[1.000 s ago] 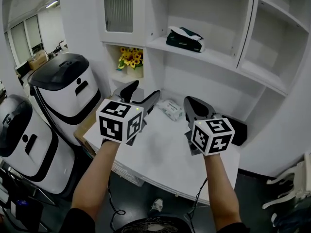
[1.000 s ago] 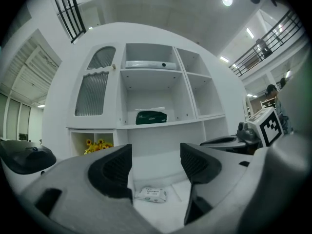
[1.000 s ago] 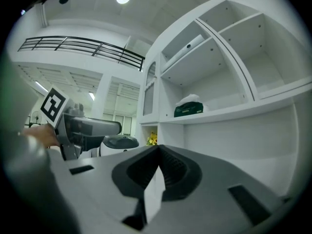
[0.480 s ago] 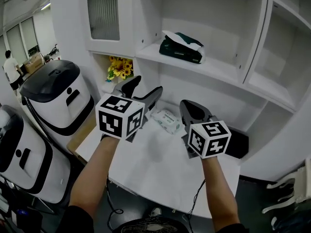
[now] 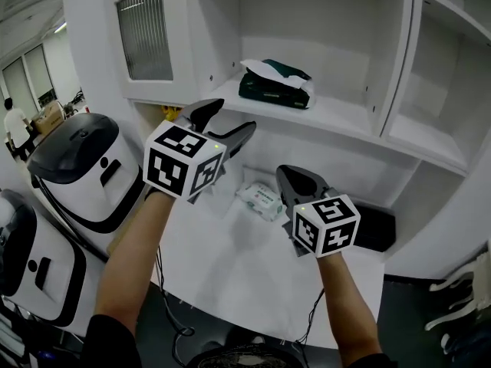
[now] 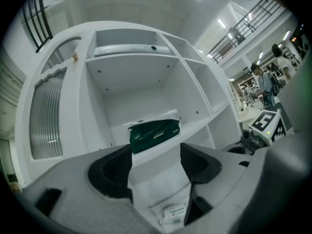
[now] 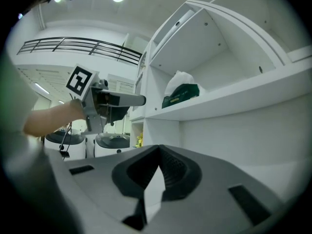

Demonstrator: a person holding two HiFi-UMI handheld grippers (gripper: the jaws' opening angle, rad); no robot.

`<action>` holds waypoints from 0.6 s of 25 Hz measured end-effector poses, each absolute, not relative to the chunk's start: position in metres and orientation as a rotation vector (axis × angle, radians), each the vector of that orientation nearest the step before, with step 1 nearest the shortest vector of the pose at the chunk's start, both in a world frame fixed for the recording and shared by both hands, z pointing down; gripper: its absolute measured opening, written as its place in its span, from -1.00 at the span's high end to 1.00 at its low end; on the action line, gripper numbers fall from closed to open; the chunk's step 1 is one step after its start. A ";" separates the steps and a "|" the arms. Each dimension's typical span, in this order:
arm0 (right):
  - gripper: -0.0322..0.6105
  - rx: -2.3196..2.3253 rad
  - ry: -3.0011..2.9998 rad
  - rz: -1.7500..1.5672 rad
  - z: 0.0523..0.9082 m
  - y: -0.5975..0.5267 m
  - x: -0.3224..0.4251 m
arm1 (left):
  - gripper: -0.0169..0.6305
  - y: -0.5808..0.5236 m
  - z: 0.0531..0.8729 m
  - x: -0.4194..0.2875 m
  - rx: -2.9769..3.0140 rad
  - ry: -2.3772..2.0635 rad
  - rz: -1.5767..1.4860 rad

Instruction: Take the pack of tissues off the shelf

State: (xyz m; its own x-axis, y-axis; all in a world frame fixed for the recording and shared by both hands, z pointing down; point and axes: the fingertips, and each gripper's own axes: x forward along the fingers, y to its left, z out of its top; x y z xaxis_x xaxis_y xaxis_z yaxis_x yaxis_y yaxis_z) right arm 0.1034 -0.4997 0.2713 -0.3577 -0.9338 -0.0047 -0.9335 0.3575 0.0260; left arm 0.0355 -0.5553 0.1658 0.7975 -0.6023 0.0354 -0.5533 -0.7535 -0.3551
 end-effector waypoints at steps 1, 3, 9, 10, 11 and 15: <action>0.89 1.783 -2.578 -0.030 0.272 -0.501 0.103 | -0.04 -0.558 0.162 0.038 -2.639 0.856 -0.232; 0.89 1.799 -2.571 -0.012 0.276 -0.503 0.101 | -0.04 -0.565 0.154 0.044 -2.600 0.804 -0.278; 0.89 1.864 -2.506 0.022 0.288 -0.512 0.094 | -0.04 -0.590 0.134 0.058 -2.492 0.664 -0.363; 0.89 1.880 -2.493 0.023 0.289 -0.514 0.094 | -0.04 -0.593 0.132 0.062 -2.472 0.637 -0.376; 0.89 1.898 -2.479 0.025 0.290 -0.515 0.094 | -0.04 -0.596 0.130 0.066 -2.452 0.609 -0.389; 0.89 1.981 -2.418 0.047 0.295 -0.518 0.096 | -0.04 -0.596 0.124 0.085 -2.373 0.479 -0.436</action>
